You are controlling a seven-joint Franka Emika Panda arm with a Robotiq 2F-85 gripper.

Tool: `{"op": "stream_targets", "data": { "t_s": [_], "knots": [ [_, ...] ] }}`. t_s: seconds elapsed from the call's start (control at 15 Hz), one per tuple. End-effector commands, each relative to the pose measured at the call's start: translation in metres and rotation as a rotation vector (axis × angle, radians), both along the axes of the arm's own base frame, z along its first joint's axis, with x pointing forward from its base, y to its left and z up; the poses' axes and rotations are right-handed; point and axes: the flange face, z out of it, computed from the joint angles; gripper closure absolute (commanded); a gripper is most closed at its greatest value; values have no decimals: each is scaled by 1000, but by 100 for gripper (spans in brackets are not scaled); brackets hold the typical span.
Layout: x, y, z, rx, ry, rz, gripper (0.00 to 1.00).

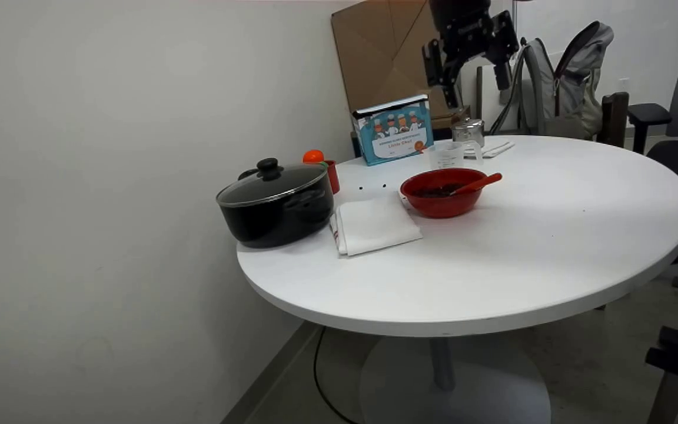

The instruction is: Use the spoon to place some of the contents in the red bowl into the clear jug

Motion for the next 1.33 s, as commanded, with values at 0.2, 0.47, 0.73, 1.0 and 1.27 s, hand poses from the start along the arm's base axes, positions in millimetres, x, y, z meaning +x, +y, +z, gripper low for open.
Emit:
{"op": "stream_targets", "data": {
  "t_s": [0.2, 0.47, 0.73, 1.0, 1.27],
  "knots": [
    [25, 24, -27, 33, 72, 124, 0],
    [24, 24, -51, 15, 114, 142, 0],
    [19, 22, -73, 10, 143, 174, 0],
    [17, 21, -81, 18, 164, 183, 0],
    [17, 17, -91, 13, 178, 182, 0]
  ]
}}
